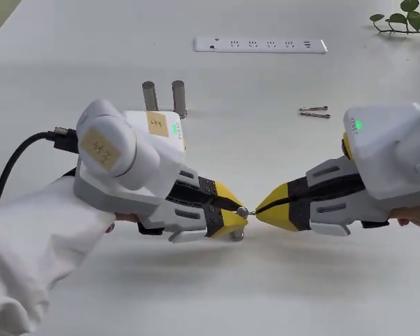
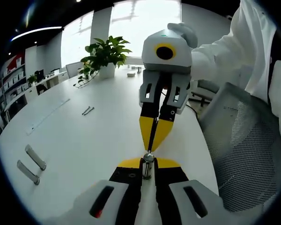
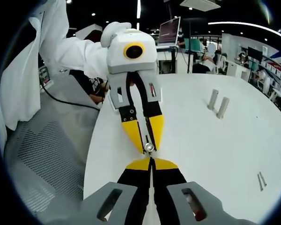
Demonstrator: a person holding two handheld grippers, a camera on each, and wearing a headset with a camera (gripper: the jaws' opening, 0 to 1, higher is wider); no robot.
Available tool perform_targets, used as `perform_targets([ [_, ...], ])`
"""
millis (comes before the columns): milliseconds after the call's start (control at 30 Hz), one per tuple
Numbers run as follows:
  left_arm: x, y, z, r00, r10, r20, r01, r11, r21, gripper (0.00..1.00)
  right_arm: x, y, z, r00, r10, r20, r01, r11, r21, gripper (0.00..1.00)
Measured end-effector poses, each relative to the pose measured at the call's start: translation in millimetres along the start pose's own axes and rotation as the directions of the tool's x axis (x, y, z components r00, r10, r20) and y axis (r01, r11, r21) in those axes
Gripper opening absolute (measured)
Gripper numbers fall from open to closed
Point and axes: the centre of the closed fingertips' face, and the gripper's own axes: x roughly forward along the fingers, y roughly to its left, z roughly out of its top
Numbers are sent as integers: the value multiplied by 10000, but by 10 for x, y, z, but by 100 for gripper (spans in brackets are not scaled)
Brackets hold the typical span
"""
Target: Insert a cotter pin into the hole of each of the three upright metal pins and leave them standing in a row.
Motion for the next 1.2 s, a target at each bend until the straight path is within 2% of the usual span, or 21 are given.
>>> perform_targets([
  [333, 3, 5, -5, 10000, 58, -2, -58, 9999, -127, 6, 19, 43, 55, 10000, -47, -12, 47, 9999, 133, 0],
  [467, -39, 46, -45, 9993, 370, -94, -373, 9987, -356, 10, -4, 47, 55, 9999, -122, -95, 124, 9997, 195, 2],
  [633, -175, 101, -153, 9956, 927, -164, -936, 9936, -637, 23, -14, 51, 49, 9998, -175, -83, 179, 9990, 401, 10],
  [733, -249, 100, -215, 9927, 1175, -289, -1192, 9906, -669, 33, 3, 66, 28, 9999, -73, -136, 81, 9980, 627, 10],
  [800, -311, 100, -301, 9881, 1420, -585, -1469, 9850, -906, 41, 26, 70, 31, 9999, -94, -106, 101, 9977, 678, 12],
  [833, -342, 97, -331, 9863, 1541, -586, -1585, 9842, -796, 44, 46, 74, 35, 9999, -98, -121, 106, 9974, 713, 13],
  [900, -393, 85, -386, 9838, 1694, -594, -1749, 9789, -1055, 50, 70, 81, 47, 9998, -118, -140, 127, 9977, 666, 13],
  [1033, -457, 5, -423, 9856, 1675, -224, -1689, 9715, -1664, 68, 117, 75, 76, 9998, -130, -115, 137, 9979, 635, 15],
  [1100, -484, -42, -447, 9854, 1699, -135, -1694, 9684, -1830, 79, 142, 73, 81, 9999, -97, -132, 105, 9980, 631, 15],
  [1200, -512, -122, -497, 9872, 1592, -59, -1567, 9636, -2165, 90, 182, 82, 79, 9998, -25, -220, 38, 9984, 571, 14],
])
